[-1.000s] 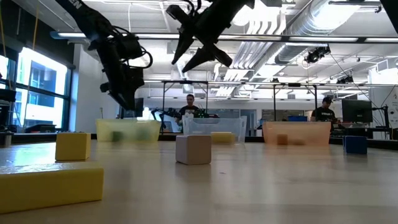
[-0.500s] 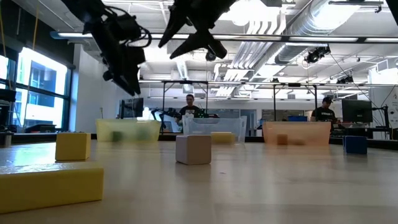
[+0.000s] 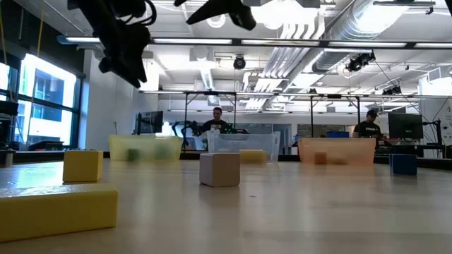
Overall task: Sort & place blocks by color
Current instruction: Put the brown block into the orange bin
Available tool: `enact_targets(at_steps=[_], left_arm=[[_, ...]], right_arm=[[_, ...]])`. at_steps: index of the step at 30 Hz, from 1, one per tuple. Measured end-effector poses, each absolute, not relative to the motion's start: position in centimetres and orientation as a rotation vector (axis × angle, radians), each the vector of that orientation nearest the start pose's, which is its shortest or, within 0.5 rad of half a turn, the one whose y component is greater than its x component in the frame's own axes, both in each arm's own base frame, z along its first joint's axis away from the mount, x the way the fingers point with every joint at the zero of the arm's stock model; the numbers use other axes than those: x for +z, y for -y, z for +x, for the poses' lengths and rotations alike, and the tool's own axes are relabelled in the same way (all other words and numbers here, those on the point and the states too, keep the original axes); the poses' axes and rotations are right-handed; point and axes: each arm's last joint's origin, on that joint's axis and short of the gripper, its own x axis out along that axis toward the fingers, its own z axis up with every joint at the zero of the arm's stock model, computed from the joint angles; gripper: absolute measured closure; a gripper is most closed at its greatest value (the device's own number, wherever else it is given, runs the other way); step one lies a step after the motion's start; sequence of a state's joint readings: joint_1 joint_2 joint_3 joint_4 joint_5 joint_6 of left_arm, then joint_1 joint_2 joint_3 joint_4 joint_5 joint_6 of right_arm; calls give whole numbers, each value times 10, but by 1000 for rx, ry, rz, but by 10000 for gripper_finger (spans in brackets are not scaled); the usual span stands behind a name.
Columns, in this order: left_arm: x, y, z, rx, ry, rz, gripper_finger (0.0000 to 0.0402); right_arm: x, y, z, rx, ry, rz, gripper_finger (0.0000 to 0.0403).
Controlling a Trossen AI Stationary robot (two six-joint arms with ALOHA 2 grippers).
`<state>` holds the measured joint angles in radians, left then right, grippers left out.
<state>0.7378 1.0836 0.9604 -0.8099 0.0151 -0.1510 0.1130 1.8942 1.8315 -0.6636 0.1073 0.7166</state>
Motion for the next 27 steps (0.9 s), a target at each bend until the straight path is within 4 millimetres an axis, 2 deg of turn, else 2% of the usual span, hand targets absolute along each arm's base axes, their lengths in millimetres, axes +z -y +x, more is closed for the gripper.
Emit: enact_targets(at_steps=[4, 12, 23, 27], left_arm=[[293, -127, 146, 731, -839, -506, 227], [296, -116, 141, 711, -850, -505, 226], [295, -114, 140, 700, -886, -493, 228], [295, -114, 140, 700, -888, -493, 227]], right_arm=[[341, -51, 416, -259, -743, 611, 269], [317, -68, 401, -322, -1001, 638, 269], [291, -99, 405, -327, -1094, 624, 269], [273, -106, 412, -327, -1154, 658, 269]])
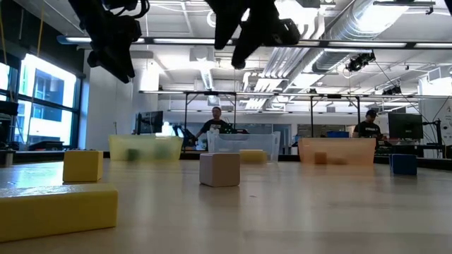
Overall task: Sort & place blocks by color
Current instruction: Put the brown block into the orange bin
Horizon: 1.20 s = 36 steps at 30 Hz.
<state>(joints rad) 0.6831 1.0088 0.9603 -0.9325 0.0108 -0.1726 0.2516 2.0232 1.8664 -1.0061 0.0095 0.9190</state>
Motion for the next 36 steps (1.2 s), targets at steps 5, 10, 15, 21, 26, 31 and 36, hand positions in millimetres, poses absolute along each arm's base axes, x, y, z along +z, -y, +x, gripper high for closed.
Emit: enact_targets(at_steps=[5, 10, 15, 21, 26, 31, 36], left_arm=[[294, -114, 140, 703, -889, -492, 229], [294, -114, 140, 703, -894, -494, 229], [294, -114, 140, 707, -893, -502, 229], [294, -114, 140, 708, -893, -503, 229], [293, -113, 140, 705, -902, -506, 229], [293, -113, 140, 708, -902, -503, 229], [293, -113, 140, 709, -904, -503, 229]], right_arm=[[247, -111, 421, -342, -1221, 643, 269], [239, -113, 423, -334, -1232, 591, 269], [236, -115, 424, -312, -1243, 599, 256], [225, -118, 431, -324, -1239, 653, 198], [203, -121, 437, -403, -1271, 725, 167], [183, -126, 441, -422, -1301, 716, 162], [174, -127, 443, -459, -1303, 735, 162]])
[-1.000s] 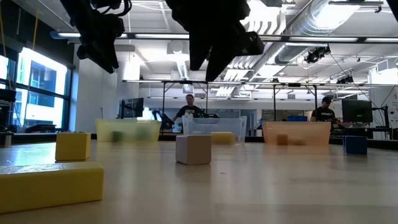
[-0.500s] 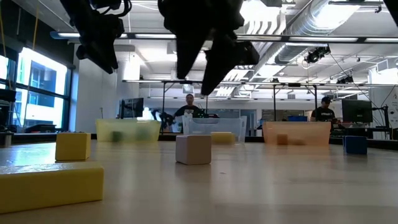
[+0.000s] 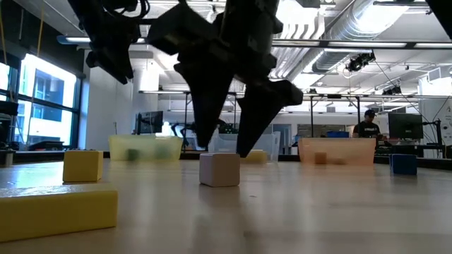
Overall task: Sort & place blocks by color
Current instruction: Put the brown block into the orange bin
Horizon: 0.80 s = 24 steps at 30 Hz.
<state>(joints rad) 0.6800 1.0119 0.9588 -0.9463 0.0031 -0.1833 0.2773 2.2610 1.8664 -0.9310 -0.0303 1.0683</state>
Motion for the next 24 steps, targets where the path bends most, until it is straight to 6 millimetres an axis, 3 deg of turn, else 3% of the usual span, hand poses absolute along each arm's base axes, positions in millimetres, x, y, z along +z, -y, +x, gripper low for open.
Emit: enact_targets(at_steps=[12, 15, 20, 24], left_arm=[[293, -113, 140, 723, -906, -496, 229], [293, -113, 140, 723, -906, -495, 229], [293, -113, 140, 726, -907, -492, 229], [293, -113, 140, 727, -908, -491, 229]], right_arm=[[153, -129, 448, -489, -1316, 745, 174], [153, -128, 448, -497, -1315, 755, 206], [153, -128, 448, -490, -1319, 739, 298], [153, -127, 449, -455, -1327, 702, 303]])
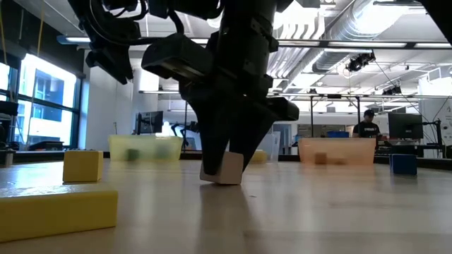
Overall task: Sort & place blocks by color
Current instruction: Put the brown block into the orange bin
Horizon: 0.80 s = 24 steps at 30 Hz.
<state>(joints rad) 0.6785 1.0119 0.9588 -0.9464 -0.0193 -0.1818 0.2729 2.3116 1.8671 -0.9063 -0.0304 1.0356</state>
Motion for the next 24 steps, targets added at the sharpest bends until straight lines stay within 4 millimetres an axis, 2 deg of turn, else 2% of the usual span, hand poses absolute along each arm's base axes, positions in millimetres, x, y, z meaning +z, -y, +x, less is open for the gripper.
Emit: enact_targets(at_steps=[6, 14, 18, 24], left_arm=[[293, -113, 140, 727, -908, -490, 229], [293, -113, 140, 727, -908, -489, 229], [293, -114, 140, 727, -908, -490, 229], [293, -114, 139, 744, -910, -481, 229]], right_arm=[[163, -121, 449, -427, -1365, 626, 303], [202, -98, 451, -488, -1372, 421, 303], [223, -79, 454, -522, -1344, 337, 303], [256, -39, 456, -580, -1296, 268, 303]])
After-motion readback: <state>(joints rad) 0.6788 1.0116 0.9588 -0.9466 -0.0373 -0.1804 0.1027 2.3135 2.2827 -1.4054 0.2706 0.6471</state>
